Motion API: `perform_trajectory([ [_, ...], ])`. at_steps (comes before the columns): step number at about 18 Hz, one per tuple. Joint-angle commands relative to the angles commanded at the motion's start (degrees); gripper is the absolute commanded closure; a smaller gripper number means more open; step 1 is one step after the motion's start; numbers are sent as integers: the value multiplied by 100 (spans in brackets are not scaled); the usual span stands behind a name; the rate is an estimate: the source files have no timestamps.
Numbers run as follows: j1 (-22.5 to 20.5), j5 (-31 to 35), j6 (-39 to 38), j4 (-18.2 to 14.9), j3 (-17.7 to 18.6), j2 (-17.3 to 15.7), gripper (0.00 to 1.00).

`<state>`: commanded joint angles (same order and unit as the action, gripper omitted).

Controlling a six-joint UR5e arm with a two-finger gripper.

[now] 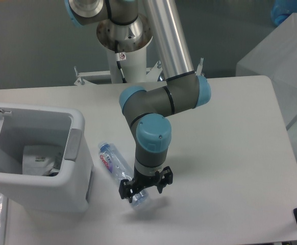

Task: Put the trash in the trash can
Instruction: 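Lower the gripper around the bottle's middle and close it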

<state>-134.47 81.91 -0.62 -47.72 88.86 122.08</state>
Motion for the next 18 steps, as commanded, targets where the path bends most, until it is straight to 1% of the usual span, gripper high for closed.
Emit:
perform_trajectory([
  [3, 9, 17, 9, 9, -35, -18, 0],
  [5, 9, 131, 26, 9, -79, -62, 0],
  [7, 17, 219, -8, 9, -79, -36, 0],
  [14, 26, 255, -26, 9, 17, 26, 0],
  [18, 105, 308, -35, 0, 44, 88, 0],
])
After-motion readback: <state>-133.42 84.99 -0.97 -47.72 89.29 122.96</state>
